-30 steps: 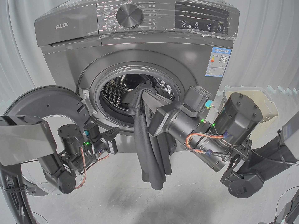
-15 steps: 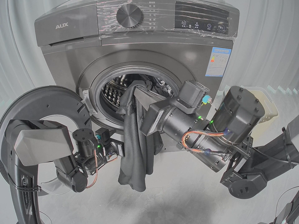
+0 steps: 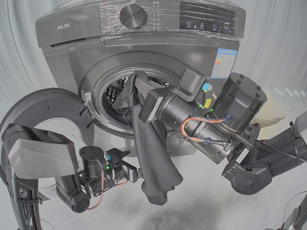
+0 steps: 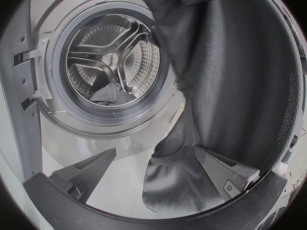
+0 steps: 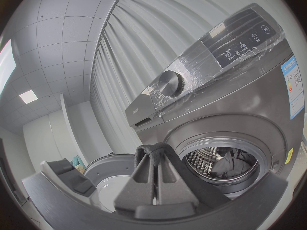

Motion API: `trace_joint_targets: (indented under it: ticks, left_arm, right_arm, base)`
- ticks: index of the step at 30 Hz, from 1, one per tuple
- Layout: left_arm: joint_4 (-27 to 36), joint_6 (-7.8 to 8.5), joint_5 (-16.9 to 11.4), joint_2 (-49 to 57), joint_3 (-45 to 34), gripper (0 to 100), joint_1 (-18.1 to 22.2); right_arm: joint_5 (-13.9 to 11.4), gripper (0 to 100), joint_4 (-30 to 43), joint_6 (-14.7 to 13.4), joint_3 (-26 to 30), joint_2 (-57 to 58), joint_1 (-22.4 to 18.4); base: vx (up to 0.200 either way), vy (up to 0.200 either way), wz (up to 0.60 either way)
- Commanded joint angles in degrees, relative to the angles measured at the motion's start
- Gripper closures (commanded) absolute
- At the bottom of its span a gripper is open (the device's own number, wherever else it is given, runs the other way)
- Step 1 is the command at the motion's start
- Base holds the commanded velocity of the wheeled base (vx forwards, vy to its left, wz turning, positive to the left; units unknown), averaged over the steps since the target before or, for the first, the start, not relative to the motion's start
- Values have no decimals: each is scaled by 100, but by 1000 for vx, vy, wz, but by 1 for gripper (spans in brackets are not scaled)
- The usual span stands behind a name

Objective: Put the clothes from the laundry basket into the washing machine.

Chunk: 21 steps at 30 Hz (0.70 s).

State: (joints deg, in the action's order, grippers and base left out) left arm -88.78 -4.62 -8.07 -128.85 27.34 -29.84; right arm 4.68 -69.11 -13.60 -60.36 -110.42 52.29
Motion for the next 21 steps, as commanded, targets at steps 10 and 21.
trace_joint_targets:
  ticks: [10, 21]
  left_arm:
    - [1, -21, -63, 194, -212, 0, -268]
    - [1, -39, -344, -237, -388, 0, -303]
  right_arm:
    - [-20, 100, 99, -11, -337, -313, -105]
    - [-20, 100, 178, -11, -468, -313, -105]
  base:
    - [0, 0, 0]
    - [0, 0, 0]
